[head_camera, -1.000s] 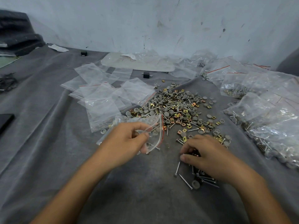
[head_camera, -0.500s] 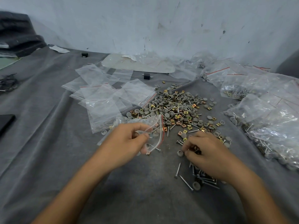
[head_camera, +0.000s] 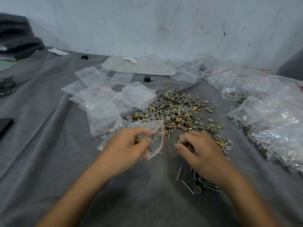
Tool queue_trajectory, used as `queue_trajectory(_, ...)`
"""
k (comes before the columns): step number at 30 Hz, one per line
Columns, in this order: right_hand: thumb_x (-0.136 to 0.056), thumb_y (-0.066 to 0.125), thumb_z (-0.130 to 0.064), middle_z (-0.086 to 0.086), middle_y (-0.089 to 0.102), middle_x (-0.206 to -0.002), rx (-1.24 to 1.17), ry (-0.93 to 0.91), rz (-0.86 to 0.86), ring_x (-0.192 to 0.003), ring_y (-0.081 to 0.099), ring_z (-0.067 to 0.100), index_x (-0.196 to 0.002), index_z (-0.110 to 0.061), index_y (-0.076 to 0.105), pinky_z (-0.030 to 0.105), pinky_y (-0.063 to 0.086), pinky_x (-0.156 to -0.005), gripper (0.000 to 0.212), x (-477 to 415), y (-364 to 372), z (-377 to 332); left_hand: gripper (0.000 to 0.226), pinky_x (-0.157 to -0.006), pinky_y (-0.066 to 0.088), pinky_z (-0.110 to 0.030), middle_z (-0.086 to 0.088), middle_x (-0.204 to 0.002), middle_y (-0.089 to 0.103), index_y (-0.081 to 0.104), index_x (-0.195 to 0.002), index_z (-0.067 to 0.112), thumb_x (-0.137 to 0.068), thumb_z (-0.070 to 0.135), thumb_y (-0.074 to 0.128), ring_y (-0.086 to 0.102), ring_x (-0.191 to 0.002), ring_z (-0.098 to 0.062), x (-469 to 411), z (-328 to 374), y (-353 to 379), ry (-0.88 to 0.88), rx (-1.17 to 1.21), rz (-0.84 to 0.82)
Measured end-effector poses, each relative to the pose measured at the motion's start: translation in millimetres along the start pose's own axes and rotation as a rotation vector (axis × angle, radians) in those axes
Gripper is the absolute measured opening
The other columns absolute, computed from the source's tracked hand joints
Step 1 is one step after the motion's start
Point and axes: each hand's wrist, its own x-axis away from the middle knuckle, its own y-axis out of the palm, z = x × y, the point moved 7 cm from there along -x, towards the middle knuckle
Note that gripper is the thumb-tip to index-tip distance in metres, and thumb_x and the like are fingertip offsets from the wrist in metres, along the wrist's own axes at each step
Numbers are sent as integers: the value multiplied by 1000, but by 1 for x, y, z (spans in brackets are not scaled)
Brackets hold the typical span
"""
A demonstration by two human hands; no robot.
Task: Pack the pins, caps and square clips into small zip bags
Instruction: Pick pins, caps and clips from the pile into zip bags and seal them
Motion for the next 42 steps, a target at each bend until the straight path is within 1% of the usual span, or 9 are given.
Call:
queue_trajectory(4, -97, 55, -40, -16, 57, -91, -226, -84, 89, -92, 56, 7, -89, -32, 64, 21, 41, -76, 15, -3, 5, -26, 24, -58, 48, -31, 10, -63, 73, 68, -107, 42, -88, 43, 53, 59, -52, -2, 2, 2, 6, 29, -48, -3)
queue_trajectory(14, -97, 51, -46, -8, 42, -143, 34, -97, 191, -131, 33, 14, -109, -39, 71, 30, 33, -99, 24, -6, 14, -33, 28, -60, 55, -49, 1, -56, 68, 71, -105, 42, -84, 33, 55, 62, -54, -28, 13, 26, 2, 112, -45, 5)
queue_trajectory(17, -101, 51, -35, -14, 57, -124, -142, -83, 138, -117, 48, 8, -112, -30, 71, 26, 39, -93, 23, -9, 19, -30, 38, -57, 53, -38, 9, -66, 67, 63, -121, 51, -83, 51, 63, 60, -55, -11, 17, 30, 3, 175, -118, 13)
queue_trajectory(20, -103, 52, -26, -14, 65, -103, -347, 1, 153, -101, 59, 6, -108, -26, 70, 32, 49, -85, 19, -13, 16, -25, 85, -76, 46, -20, 32, -89, 54, 28, -146, 58, -69, 78, 60, 51, -87, 3, 27, 38, 11, 291, -436, -40)
queue_trajectory(23, -103, 54, -19, -11, 71, -101, -524, 73, 133, -98, 65, 9, -109, -25, 73, 34, 54, -84, 21, -14, 13, -20, 66, -82, 49, -26, 25, -106, 58, 49, -141, 36, -79, 47, 71, 50, -94, -2, 32, 52, 1, 449, -552, 137)
queue_trajectory(28, -98, 59, -31, -12, 67, -118, -737, 31, 228, -120, 58, 1, -104, -29, 79, 15, 48, -91, 22, -11, -2, -22, 39, -77, 38, -9, 26, -92, 59, 65, -126, 29, -87, 31, 66, 52, -84, 2, 32, 59, -29, 463, -360, 395)
queue_trajectory(31, -92, 62, -42, -8, 64, -131, -951, -16, 215, -125, 58, 11, -112, -32, 74, 28, 52, -87, 25, -9, -8, -22, 36, -73, 44, -12, 20, -93, 66, 65, -120, 41, -87, 27, 67, 60, -79, -8, 37, 58, -41, 407, -114, 491)
queue_trajectory(36, -70, 88, -44, -9, 54, -147, -1126, -1, 40, -131, 56, 15, -142, -41, 49, 44, 47, -107, 82, -9, -1, -26, 18, -68, 51, -13, 5, -84, 76, 79, -101, 29, -84, 35, 75, 65, -69, -4, 42, 70, -47, 388, 338, 443)
queue_trajectory(42, -85, 79, -36, 2, 75, -94, -1293, -41, 43, -90, 69, 17, -104, -16, 77, 27, 56, -81, 28, -2, -3, -44, 15, -51, 45, -15, 0, -64, 70, 79, -90, 24, -80, 29, 69, 53, -54, -4, 33, 64, -28, 268, 548, 306)
